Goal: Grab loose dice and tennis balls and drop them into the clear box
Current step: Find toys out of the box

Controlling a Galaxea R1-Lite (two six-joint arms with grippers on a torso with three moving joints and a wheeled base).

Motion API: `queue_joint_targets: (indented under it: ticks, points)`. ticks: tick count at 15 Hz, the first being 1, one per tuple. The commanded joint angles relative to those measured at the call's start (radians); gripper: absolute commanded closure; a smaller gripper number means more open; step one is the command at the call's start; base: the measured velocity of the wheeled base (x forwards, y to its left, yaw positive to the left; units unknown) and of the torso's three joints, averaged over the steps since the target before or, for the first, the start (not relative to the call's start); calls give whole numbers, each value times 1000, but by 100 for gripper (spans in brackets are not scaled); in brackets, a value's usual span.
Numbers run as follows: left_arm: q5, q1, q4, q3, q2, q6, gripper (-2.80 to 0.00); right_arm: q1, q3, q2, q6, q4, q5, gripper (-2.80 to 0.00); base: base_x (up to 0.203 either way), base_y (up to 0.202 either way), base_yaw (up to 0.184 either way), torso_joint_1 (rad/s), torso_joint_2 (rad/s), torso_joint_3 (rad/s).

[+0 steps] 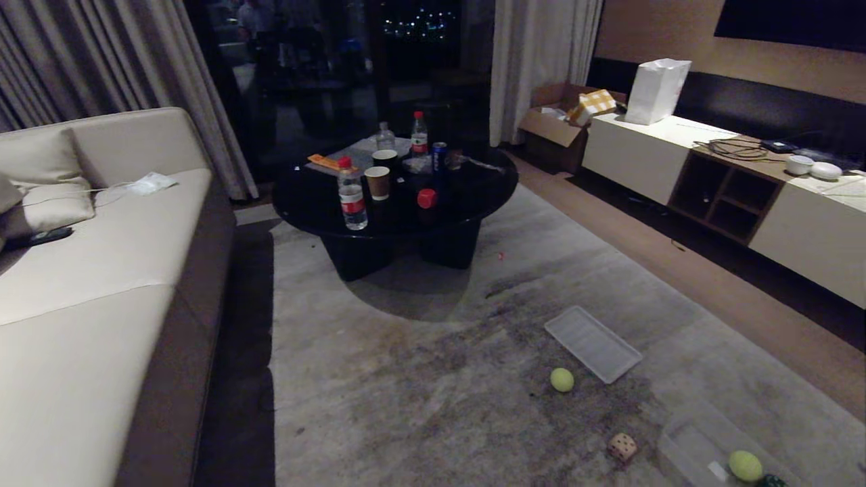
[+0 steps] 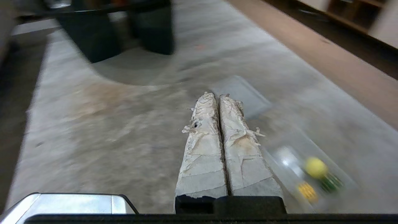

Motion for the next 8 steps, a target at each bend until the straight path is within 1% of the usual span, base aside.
queue_joint_targets:
  ticks: [1,8]
  points:
    - [0,0,-1,2,2,2,0,0,0,0,-1,0,0,0,-1,5,-154,6,2,2]
    - [-15,0,-1,2,2,5,0,0,0,0,-1,0,0,0,0,8,-148,3,0,2]
